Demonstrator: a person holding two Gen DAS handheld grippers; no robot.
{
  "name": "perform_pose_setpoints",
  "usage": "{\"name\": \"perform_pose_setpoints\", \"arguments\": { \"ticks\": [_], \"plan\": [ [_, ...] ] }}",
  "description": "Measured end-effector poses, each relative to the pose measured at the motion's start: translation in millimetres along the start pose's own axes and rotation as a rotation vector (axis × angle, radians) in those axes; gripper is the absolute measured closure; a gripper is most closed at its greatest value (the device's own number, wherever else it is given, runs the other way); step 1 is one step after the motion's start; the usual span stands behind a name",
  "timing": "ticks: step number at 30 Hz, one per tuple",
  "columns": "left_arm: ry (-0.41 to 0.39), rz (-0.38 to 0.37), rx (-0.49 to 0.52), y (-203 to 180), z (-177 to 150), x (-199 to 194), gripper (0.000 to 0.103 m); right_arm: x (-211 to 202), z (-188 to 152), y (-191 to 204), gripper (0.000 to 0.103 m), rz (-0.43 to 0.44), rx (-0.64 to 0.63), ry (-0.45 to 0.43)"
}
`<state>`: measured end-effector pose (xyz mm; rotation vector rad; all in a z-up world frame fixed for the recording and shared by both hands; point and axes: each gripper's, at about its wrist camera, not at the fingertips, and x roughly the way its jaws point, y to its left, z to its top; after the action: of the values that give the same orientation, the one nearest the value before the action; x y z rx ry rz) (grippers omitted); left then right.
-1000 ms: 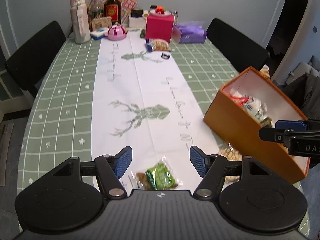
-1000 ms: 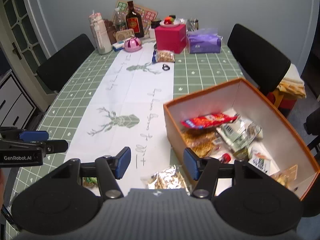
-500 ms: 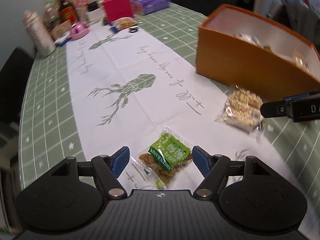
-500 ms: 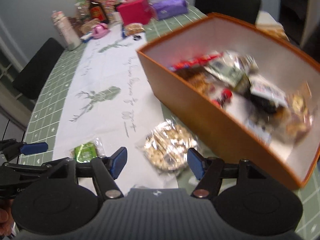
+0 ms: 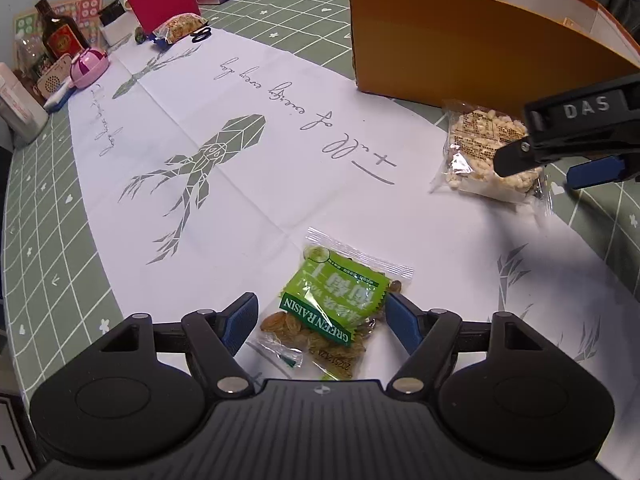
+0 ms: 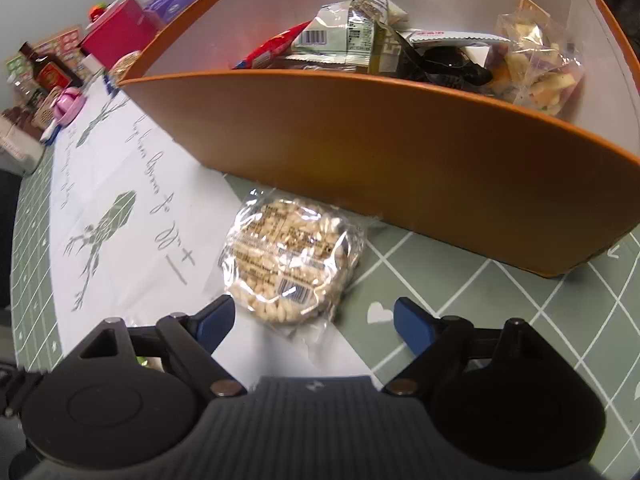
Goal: Organize snacks
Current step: 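Grasp the green raisin pack with left tool while right tool grasps the clear rice-cracker pack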
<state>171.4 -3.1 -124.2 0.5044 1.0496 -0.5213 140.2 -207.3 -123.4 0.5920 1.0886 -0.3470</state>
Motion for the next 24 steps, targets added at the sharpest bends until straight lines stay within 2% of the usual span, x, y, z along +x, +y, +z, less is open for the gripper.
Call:
{"name": "perform_pose_setpoints", "arguments": {
  "ticks": [4,6,9,13,16,18,19,24],
  "plan": [
    [0.009,-0.017,-0.005,2.5,-0.8,4.7,0.014,11.3,1.9,8.4,0.015,-0.056,0.056,-0.032],
    [0.014,-0.012,-0.001,2.0,-2.2,6.2,0.014,13.8,3.0,12.0,0.010,-0.071,0.093,-0.049],
    [0.017,-0.004,-0.007,2.1,-4.7,7.7,0.014,17.4,5.8,19.3,0.008,-0.092,0.138,-0.054],
    [0.018,0.001,-0.039,3.2,-7.4,10.1,0.013,26.6,7.3,36.1,0.004,-0.157,0.140,-0.080],
    [0.013,-0.013,-0.078,6.1,-6.8,11.7,0.013,36.1,6.7,52.4,0.003,-0.217,0.055,-0.083],
    [0.018,-0.030,-0.114,9.1,-6.0,13.5,0.013,38.0,4.8,59.6,0.005,-0.221,-0.019,-0.087],
    [0.021,-0.037,-0.132,10.3,-6.1,14.0,0.014,37.1,3.6,61.2,0.009,-0.210,-0.049,-0.090],
    [-0.002,-0.054,-0.178,10.3,-12.7,11.6,0.024,32.5,-5.1,58.8,0.012,-0.116,-0.224,-0.079]
  ]
}}
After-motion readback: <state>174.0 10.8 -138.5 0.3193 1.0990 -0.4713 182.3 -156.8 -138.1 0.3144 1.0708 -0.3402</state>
